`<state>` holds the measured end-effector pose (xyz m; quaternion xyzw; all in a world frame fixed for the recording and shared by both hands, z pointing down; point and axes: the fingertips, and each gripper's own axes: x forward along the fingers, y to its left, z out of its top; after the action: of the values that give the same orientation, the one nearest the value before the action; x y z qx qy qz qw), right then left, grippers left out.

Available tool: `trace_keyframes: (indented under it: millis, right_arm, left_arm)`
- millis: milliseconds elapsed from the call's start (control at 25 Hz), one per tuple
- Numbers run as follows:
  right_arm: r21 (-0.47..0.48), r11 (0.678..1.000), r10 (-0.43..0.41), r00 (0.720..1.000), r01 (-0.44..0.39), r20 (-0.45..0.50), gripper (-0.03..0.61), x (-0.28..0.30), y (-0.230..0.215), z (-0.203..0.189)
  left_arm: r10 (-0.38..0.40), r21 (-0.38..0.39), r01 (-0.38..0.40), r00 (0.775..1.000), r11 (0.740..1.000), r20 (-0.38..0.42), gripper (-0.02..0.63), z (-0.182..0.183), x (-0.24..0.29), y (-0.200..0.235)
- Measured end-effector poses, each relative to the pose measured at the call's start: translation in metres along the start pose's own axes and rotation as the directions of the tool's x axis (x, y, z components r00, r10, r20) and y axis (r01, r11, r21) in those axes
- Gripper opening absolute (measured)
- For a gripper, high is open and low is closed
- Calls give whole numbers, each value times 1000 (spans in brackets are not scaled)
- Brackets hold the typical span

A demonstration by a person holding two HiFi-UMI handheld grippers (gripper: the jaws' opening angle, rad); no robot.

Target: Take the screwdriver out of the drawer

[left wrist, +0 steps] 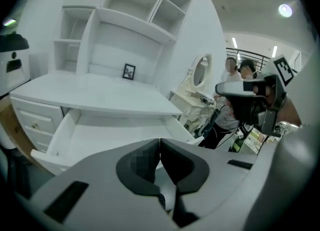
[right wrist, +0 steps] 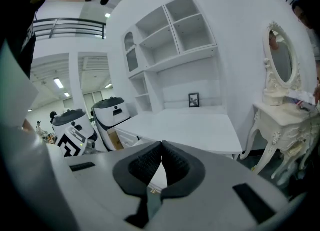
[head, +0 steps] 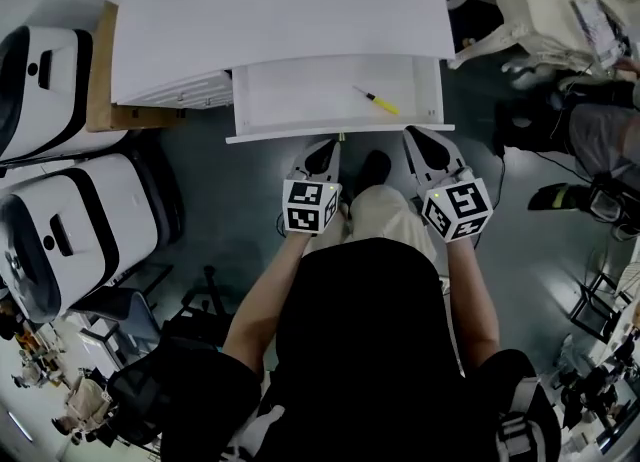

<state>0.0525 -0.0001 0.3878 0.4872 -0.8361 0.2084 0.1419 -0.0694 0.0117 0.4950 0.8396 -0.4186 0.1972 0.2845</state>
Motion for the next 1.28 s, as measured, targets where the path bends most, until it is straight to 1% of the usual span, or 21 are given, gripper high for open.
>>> trace_keyframes:
  millis: [120, 240, 360, 440, 520, 560, 720, 800, 920, 1120, 1280]
  right_arm:
    - [-43, 999, 12, 999, -14, -46, 18, 9, 0, -3]
    - [-106, 994, 23, 992, -36, -124, 18, 23, -6, -12]
    - [-161, 984, 47, 977, -81, -206, 18, 42, -16, -20]
    - [-195, 974, 65, 963, -119, -262, 18, 59, -22, -25]
    - [-217, 963, 82, 943, -158, -323, 23, 75, -30, -35]
    - [-224, 958, 89, 931, -177, -353, 39, 82, -36, -42]
    - [-248, 937, 114, 887, -245, -447, 43, 110, -61, -69]
    - [-247, 928, 132, 864, -280, -485, 48, 122, -70, -82]
    - [-251, 909, 152, 826, -333, -543, 75, 142, -83, -103]
    - [-258, 873, 179, 765, -413, -618, 83, 179, -102, -138]
    - [-224, 863, 197, 710, -452, -676, 95, 199, -108, -171]
  left_arm:
    - [-42, -5, 42, 999, 999, 14, 25, 18, -12, -7]
    - [-75, -16, 76, 997, 997, 27, 23, 32, -21, -17]
    - [-82, -38, 83, 996, 996, 46, 25, 44, -24, -23]
    - [-81, -53, 84, 995, 995, 58, 25, 53, -23, -22]
    - [-73, -66, 77, 995, 995, 65, 25, 58, -19, -19]
    - [-65, -75, 70, 996, 995, 65, 25, 60, -14, -18]
    - [-18, -116, 25, 998, 993, 62, 25, 66, 3, -15]
    - [14, -132, -6, 998, 991, 61, 25, 69, 10, -14]
    - [58, -160, -48, 997, 986, 56, 25, 73, 17, -12]
    - [107, -201, -99, 994, 975, 27, 25, 66, 40, -4]
    - [145, -239, -139, 989, 961, 8, 25, 57, 49, -4]
